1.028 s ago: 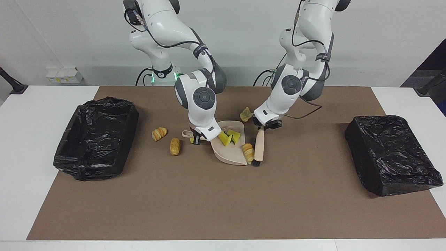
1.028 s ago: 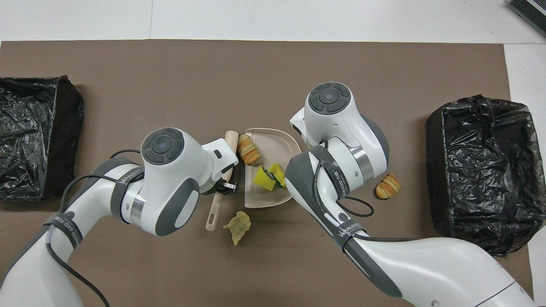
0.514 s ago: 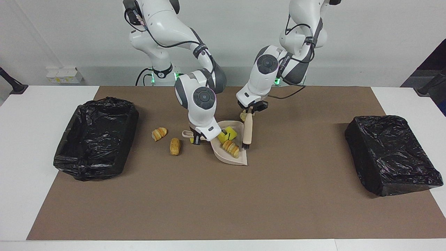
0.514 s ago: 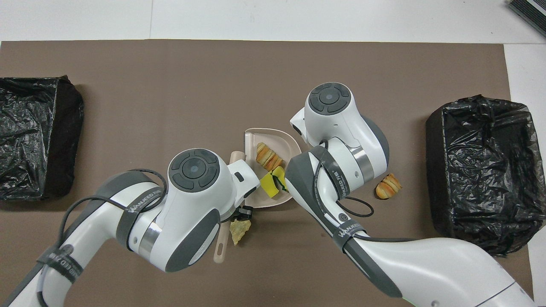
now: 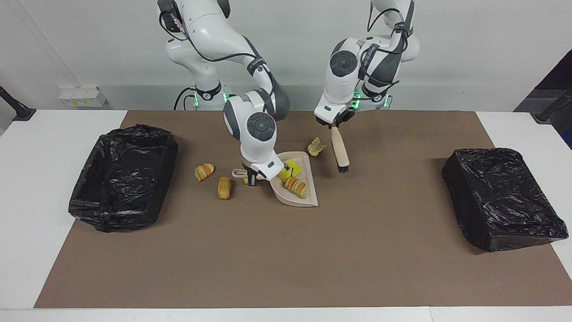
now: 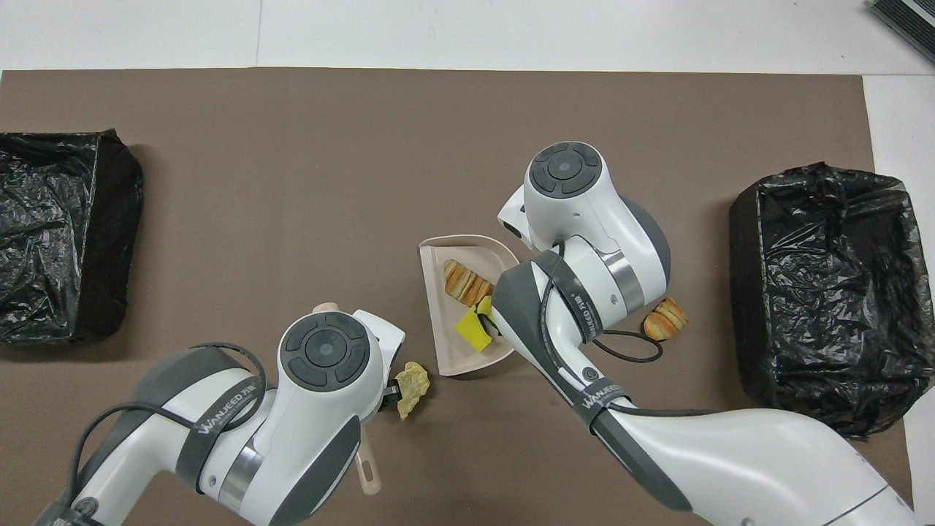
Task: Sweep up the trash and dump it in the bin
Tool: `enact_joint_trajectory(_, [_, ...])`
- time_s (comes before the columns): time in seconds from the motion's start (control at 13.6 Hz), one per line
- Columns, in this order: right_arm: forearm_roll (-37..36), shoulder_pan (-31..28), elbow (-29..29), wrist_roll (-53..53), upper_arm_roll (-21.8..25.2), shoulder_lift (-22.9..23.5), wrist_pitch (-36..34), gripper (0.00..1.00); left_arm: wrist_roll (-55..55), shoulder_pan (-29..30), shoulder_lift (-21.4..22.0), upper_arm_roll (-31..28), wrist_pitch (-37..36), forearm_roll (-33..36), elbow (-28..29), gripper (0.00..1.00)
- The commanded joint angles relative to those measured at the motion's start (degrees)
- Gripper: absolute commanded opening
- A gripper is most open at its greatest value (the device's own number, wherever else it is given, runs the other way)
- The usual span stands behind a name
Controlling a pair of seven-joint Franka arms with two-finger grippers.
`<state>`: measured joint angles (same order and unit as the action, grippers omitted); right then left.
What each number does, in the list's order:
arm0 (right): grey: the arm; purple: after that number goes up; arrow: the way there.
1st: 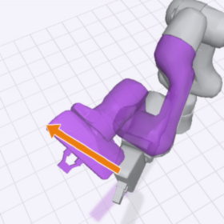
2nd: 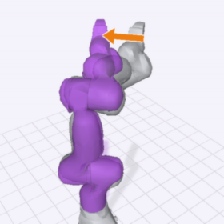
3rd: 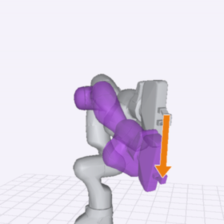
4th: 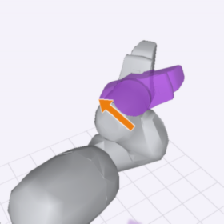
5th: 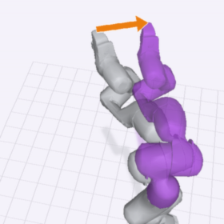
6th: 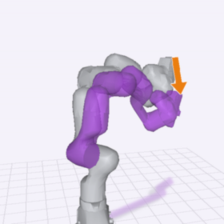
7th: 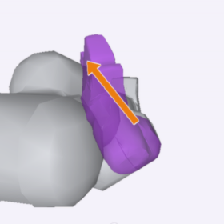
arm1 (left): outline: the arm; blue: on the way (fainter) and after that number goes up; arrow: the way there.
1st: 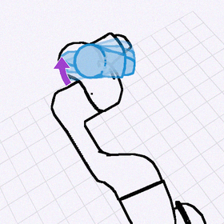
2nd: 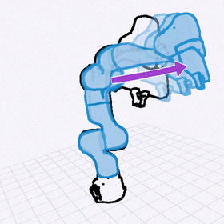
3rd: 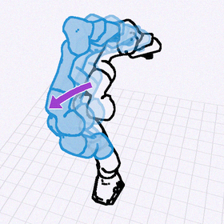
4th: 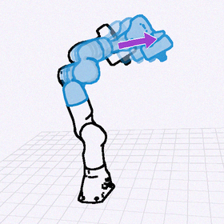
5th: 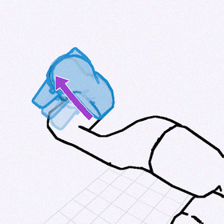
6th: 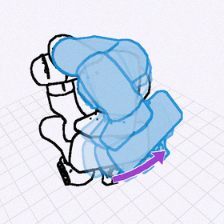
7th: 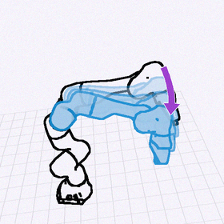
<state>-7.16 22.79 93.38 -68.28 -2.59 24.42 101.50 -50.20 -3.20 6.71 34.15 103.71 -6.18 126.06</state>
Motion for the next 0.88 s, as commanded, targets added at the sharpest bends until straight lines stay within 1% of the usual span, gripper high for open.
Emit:
enact_joint_trajectory(0.0, [-2.0, 0.1, 6.2, -1.9, -0.5, -4.5, -1.2, 0.00, -7.2, 0.5, 3.0, 0.0, 3.9, -3.4, 4.4, 0.00])
enact_joint_trajectory(0.07, [-2.0, 0.1, 11.3, -1.1, -0.5, -7.0, 1.0, 0.00, -9.4, 0.0, 3.0, 0.0, 5.1, -5.0, 5.4, 0.00])
enact_joint_trajectory(0.22, [-1.5, 0.1, 19.6, 2.9, -0.7, -10.3, 8.8, 0.00, -15.2, -1.0, 3.0, 0.3, 6.5, -6.8, 6.8, 0.00])
enact_joint_trajectory(0.29, [-1.0, 0.1, 21.6, 5.6, -0.7, -11.1, 10.7, 0.00, -17.5, -2.2, 2.9, 0.3, 8.9, -7.8, 7.6, 0.00])
enact_joint_trajectory(0.44, [0.7, 0.4, 22.5, 9.8, -0.8, -11.6, 11.1, 0.00, -21.0, -2.7, 2.2, 0.4, 13.3, -8.1, 9.5, 0.00])
enact_joint_trajectory(0.51, [2.6, 2.2, 22.5, 10.5, -0.8, -11.6, 11.4, 0.00, -21.7, -3.8, 1.5, 0.4, 14.7, -8.1, 9.8, 0.00])
enact_joint_trajectory(0.59, [3.1, 2.7, 22.2, 11.0, -0.7, -11.6, 11.4, 0.00, -23.3, -3.9, 0.2, 0.3, 17.0, -8.1, 9.7, 0.00])
enact_joint_trajectory(0.73, [3.1, 2.6, 21.8, 10.9, -0.8, -11.4, 11.3, 0.00, -26.3, -4.0, -2.7, 0.4, 23.0, -8.1, 9.3, 0.00])
enact_joint_trajectory(0.81, [2.3, 2.7, 21.5, 10.9, -0.7, -11.4, 10.9, 0.00, -25.8, -4.0, -3.3, 0.4, 24.1, -8.0, 9.0, 0.00])
